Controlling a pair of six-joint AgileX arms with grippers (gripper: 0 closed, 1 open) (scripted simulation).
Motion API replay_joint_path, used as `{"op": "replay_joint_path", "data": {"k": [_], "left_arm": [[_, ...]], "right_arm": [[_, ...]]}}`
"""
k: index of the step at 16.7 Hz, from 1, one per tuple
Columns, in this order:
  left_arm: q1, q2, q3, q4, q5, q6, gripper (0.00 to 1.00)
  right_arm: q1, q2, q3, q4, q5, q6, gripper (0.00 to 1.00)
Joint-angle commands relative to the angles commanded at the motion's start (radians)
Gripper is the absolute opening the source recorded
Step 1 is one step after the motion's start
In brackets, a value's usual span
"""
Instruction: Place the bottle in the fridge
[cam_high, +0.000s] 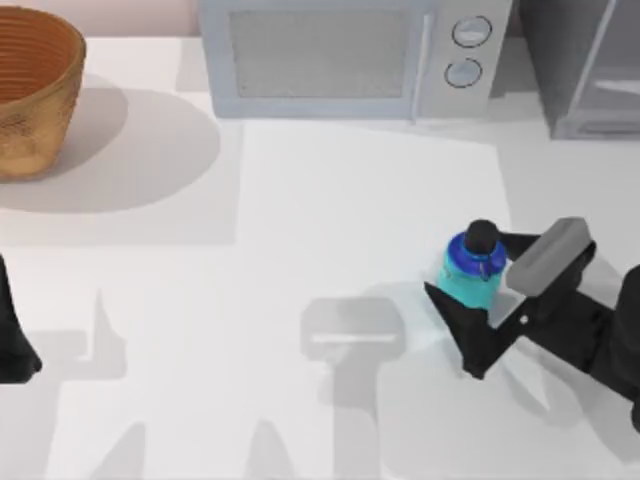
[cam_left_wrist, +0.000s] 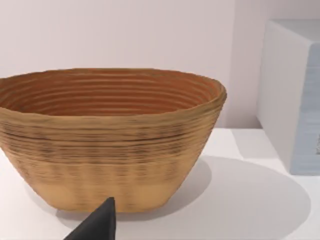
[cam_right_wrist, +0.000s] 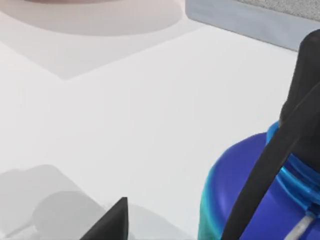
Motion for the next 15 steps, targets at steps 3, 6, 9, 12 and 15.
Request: {"op": "replay_joint_path", "data": {"k": [3, 6, 9, 12, 15], "left_arm": [[0.0, 0.0, 0.0, 0.0, 0.0, 0.0, 1.0], [0.0, 0.0, 0.0, 0.0, 0.0, 0.0, 1.0], [0.0, 0.0, 0.0, 0.0, 0.0, 0.0, 1.0], [0.0, 0.0, 0.0, 0.0, 0.0, 0.0, 1.0], [0.0, 0.0, 0.0, 0.0, 0.0, 0.0, 1.0]], "right_arm": [[0.0, 0.0, 0.0, 0.0, 0.0, 0.0, 0.55], [0.0, 0.0, 0.0, 0.0, 0.0, 0.0, 0.33], [0.0, 0.0, 0.0, 0.0, 0.0, 0.0, 0.1], [0.0, 0.0, 0.0, 0.0, 0.0, 0.0, 0.01], [0.0, 0.0, 0.0, 0.0, 0.0, 0.0, 0.01]]}}
